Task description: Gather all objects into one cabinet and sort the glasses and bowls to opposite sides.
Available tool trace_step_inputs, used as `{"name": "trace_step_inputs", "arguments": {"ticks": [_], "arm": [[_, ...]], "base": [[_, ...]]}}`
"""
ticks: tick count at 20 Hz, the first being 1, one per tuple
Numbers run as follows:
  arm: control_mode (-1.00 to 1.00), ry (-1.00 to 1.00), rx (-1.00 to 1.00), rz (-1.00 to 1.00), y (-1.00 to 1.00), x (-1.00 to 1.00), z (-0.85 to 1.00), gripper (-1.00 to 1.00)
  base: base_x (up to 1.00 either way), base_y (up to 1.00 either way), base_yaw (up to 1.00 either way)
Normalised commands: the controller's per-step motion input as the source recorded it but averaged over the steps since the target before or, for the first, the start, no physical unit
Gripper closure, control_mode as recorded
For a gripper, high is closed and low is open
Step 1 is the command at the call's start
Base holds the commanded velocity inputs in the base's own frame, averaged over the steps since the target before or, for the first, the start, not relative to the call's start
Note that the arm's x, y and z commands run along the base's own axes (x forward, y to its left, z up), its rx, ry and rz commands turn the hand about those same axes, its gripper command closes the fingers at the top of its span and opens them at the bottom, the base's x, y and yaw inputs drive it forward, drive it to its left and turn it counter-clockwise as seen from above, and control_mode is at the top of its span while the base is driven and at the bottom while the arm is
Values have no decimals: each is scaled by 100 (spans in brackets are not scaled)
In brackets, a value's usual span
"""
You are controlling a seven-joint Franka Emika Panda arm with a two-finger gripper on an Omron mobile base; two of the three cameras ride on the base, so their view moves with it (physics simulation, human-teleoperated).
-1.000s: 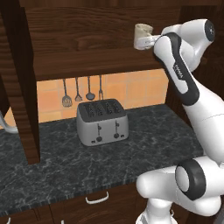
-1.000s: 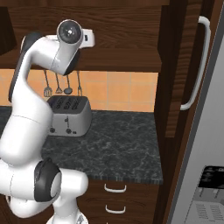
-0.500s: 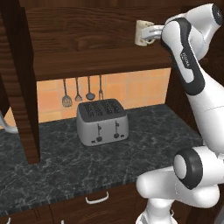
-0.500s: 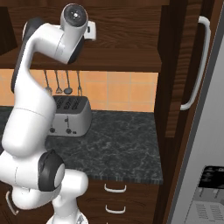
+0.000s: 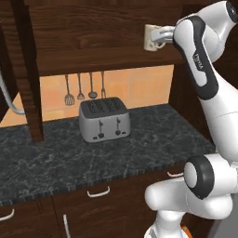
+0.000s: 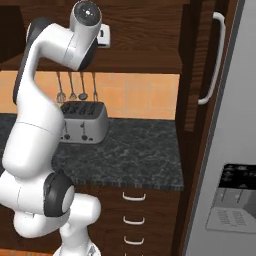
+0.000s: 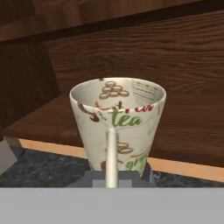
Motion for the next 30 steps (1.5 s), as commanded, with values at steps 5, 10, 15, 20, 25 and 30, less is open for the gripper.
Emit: {"name": "trace_step_inputs", "arguments": {"ticks": [5,10,15,20,25,30], "arm": [[100,0,0,0,0,0,0,100],[100,0,0,0,0,0,0,100],[100,0,0,0,0,0,0,100],[100,0,0,0,0,0,0,100],[100,0,0,0,0,0,0,100],[100,0,0,0,0,0,0,100]], "base": [[-100,25,0],[-100,37,0],[-87,97,0],[-51,57,0],[-45,77,1],[-34,100,12]]}}
